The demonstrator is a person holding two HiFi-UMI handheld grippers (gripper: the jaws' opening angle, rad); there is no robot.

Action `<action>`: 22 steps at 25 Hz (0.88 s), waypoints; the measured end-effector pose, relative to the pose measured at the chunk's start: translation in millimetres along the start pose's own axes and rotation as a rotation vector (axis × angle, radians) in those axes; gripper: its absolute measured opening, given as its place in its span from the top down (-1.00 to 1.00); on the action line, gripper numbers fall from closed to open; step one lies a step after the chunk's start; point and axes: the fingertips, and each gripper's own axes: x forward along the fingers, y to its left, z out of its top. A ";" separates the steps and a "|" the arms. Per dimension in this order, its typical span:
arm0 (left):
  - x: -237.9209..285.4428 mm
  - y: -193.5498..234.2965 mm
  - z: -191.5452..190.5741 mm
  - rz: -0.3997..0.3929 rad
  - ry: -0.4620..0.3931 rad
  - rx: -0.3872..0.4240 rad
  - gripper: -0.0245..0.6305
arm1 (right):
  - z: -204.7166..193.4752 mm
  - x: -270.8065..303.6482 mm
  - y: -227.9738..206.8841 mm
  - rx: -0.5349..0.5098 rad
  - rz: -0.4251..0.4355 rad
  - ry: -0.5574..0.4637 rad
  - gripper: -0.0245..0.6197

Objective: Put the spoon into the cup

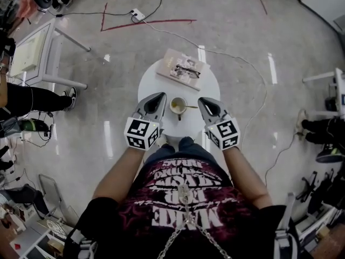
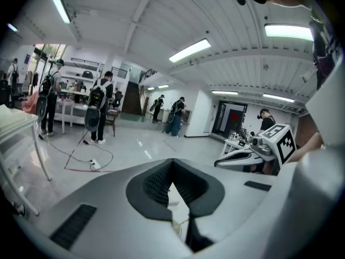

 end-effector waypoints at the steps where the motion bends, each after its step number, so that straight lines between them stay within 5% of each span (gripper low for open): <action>1: -2.6 -3.5 13.3 -0.001 -0.033 0.027 0.85 | 14.2 -5.8 1.5 0.003 -0.001 -0.039 0.81; 8: -8.2 -17.1 42.8 -0.026 -0.112 0.095 0.85 | 74.7 -27.3 7.4 -0.054 -0.069 -0.144 0.82; 22: -12.4 -20.0 57.3 -0.061 -0.120 0.117 0.85 | 84.6 -32.1 11.7 -0.042 -0.058 -0.206 0.82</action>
